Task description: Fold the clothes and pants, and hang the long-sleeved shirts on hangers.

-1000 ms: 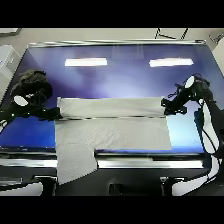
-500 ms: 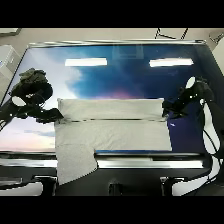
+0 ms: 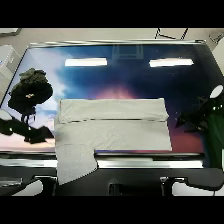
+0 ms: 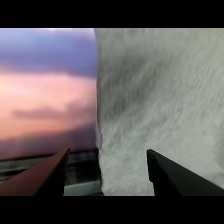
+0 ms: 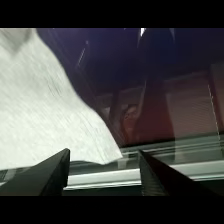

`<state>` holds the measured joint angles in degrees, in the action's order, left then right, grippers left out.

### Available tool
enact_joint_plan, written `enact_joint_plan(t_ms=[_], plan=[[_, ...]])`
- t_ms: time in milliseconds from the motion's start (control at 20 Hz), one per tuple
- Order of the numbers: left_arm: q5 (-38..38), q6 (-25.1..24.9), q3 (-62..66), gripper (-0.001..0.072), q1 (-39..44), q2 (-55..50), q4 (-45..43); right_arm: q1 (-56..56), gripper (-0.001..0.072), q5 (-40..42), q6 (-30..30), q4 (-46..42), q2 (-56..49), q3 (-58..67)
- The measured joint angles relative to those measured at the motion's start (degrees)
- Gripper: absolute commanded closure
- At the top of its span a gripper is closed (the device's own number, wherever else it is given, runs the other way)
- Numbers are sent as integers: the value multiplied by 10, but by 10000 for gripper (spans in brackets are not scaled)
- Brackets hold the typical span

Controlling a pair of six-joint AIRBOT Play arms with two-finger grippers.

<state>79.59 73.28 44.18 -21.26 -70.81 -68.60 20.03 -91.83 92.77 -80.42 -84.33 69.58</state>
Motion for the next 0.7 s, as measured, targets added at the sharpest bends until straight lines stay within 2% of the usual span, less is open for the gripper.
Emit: enact_joint_plan(t_ms=[350,450,600,650,700], plan=[[-20,-52,-151,229,-5,60,38,8,199,4,-15,-1,35,-78],[-26,-59,-170,323,3,63,57,8,200,4,-17,1,37,-83],[-44,-65,-189,637,16,64,65,8,201,4,-17,3,38,-87],[-47,-65,-192,682,19,64,68,8,201,4,-18,3,38,-91],[-47,-67,-194,683,20,64,70,8,199,4,-19,3,40,-100]])
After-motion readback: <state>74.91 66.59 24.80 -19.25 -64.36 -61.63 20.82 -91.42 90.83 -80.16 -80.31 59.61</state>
